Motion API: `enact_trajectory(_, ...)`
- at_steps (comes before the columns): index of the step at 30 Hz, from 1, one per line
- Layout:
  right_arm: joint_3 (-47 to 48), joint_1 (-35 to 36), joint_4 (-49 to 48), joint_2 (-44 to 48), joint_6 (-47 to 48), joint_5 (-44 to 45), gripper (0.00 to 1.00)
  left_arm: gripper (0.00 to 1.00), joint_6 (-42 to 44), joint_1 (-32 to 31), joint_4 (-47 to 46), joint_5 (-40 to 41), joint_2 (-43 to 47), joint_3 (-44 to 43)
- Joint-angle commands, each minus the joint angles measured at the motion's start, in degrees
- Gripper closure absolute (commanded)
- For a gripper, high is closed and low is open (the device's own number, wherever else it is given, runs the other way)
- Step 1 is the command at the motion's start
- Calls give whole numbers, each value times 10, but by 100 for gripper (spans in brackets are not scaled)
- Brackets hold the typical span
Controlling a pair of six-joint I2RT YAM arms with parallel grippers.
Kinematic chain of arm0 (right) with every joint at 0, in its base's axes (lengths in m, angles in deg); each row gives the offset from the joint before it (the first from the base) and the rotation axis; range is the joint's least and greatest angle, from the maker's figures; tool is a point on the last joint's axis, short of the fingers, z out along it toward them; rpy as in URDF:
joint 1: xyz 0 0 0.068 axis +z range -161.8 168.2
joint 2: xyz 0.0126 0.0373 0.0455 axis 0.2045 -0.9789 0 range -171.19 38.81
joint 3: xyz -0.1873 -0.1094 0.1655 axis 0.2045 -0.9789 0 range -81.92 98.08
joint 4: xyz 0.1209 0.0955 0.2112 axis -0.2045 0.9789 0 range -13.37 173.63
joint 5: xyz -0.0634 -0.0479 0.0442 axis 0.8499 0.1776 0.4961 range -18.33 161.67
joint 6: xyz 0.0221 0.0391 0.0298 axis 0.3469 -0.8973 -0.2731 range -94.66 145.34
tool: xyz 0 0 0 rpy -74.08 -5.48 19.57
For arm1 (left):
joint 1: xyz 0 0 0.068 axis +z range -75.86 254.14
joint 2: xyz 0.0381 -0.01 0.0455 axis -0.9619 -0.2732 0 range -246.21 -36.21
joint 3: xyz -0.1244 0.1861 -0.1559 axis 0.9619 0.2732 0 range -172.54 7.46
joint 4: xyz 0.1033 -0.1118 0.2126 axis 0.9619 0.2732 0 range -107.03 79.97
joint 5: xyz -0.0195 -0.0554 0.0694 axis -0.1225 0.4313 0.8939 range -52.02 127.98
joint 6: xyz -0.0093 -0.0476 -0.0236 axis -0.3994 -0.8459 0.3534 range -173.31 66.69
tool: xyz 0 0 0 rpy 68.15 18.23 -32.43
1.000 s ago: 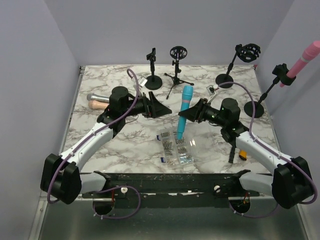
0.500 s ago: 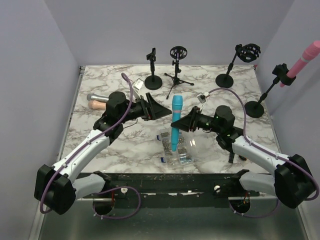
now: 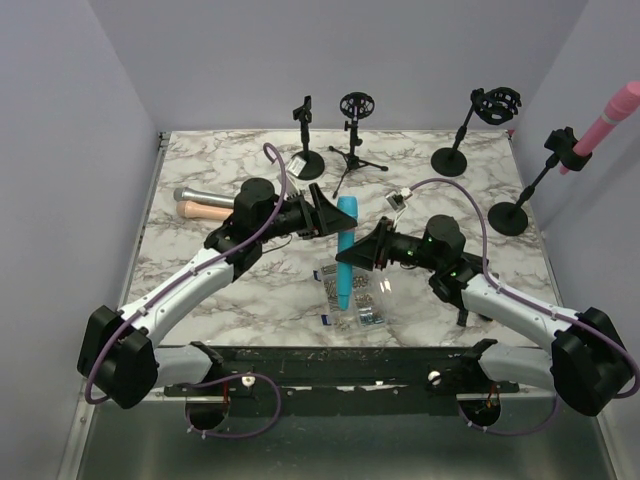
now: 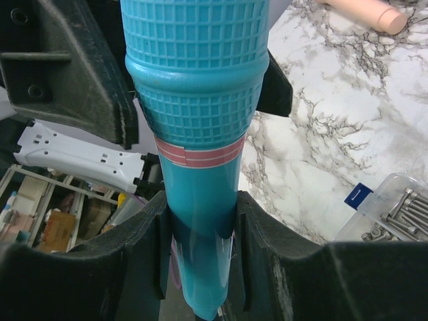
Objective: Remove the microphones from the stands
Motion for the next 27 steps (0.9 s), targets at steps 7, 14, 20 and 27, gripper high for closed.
enact_trajectory(7, -9, 9, -32, 15, -4, 6, 93, 42, 3, -28, 5, 36, -28, -29)
enact_trajectory(14, -14, 9, 0, 21, 17, 26, 50, 83, 40, -24, 33, 60, -18, -19)
enact_trajectory(20, -3, 9, 126, 60, 88, 107, 0, 100, 76, 58, 129, 63, 39, 3)
enact_trajectory(27, 16, 9, 197, 97, 136, 178, 0, 100, 32, 295, 316, 137, 126, 41)
